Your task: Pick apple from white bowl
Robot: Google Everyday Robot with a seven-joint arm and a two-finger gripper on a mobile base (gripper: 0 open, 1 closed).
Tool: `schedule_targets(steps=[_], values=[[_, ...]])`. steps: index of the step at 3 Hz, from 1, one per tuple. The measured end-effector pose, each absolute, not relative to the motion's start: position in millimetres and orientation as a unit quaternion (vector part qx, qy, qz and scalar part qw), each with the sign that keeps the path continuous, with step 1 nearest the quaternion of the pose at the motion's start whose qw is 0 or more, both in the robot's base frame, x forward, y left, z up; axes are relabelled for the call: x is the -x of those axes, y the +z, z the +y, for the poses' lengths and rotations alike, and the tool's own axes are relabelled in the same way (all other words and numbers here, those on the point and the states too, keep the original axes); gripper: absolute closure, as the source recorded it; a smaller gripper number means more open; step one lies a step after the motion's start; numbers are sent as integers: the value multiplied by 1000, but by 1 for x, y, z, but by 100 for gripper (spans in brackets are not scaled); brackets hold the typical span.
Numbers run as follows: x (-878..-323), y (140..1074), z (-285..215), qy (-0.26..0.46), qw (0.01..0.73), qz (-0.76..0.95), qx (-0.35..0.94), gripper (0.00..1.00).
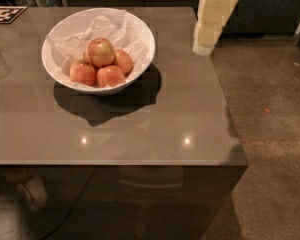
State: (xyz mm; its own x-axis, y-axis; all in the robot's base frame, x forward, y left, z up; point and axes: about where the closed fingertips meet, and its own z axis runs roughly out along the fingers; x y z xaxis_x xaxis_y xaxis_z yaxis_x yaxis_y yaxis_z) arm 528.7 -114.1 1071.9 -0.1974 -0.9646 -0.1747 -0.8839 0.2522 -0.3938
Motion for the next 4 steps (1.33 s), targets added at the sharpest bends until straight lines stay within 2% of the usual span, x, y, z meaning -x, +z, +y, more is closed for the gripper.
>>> schedule_targets(steps=[1, 2, 4], values=[[-538, 1092, -91, -105, 232, 750, 611, 0], [-542, 1086, -90, -93, 240, 745, 615, 0], [-600, 1060, 3, 33, 244, 702, 668, 0]])
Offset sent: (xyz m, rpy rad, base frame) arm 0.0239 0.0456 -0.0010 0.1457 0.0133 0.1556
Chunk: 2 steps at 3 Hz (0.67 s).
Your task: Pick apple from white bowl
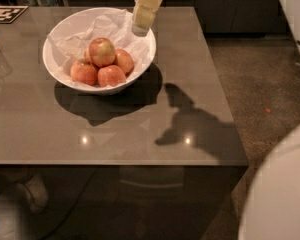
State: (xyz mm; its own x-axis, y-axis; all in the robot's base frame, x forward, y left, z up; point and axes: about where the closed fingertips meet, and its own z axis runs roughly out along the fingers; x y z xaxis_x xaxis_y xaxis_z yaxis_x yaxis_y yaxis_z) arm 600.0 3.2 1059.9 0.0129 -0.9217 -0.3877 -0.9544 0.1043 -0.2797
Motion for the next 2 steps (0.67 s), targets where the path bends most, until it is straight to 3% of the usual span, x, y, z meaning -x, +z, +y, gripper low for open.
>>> schedule_targets(steps=[2], values=[[-619, 1064, 19, 43, 277, 694, 663, 0]])
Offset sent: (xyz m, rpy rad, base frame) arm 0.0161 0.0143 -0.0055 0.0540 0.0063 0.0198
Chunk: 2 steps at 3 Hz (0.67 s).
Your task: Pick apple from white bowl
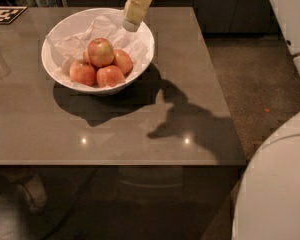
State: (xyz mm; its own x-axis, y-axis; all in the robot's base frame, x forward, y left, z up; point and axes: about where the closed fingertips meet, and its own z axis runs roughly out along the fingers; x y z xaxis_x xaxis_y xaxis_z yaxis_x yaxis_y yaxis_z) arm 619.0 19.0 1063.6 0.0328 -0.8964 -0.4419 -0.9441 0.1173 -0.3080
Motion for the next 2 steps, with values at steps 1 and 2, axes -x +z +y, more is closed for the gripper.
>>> schedule_targets(steps=[1, 2], values=[[-635, 1038, 41, 79, 262, 691, 670, 0], [-656, 1013, 54, 109, 245, 697, 665, 0]])
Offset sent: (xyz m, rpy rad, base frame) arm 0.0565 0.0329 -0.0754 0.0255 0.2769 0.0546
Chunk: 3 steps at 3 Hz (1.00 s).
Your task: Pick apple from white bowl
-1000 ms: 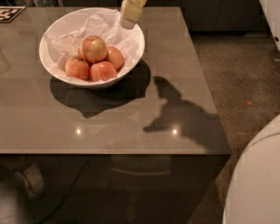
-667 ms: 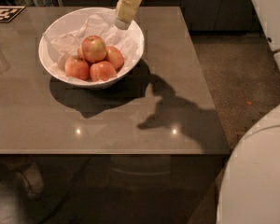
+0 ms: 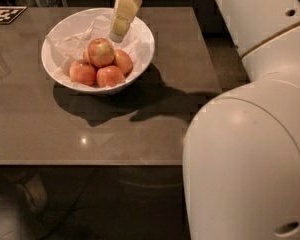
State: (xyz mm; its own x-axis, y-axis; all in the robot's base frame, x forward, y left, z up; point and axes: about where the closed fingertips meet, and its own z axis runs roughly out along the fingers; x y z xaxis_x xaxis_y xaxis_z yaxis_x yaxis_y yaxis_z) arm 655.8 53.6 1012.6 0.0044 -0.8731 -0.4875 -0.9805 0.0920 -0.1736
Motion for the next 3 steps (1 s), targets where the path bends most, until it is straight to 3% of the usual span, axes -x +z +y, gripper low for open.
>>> schedule_targets(steps=[3], values=[[-687, 971, 78, 139, 243, 707, 649, 0]])
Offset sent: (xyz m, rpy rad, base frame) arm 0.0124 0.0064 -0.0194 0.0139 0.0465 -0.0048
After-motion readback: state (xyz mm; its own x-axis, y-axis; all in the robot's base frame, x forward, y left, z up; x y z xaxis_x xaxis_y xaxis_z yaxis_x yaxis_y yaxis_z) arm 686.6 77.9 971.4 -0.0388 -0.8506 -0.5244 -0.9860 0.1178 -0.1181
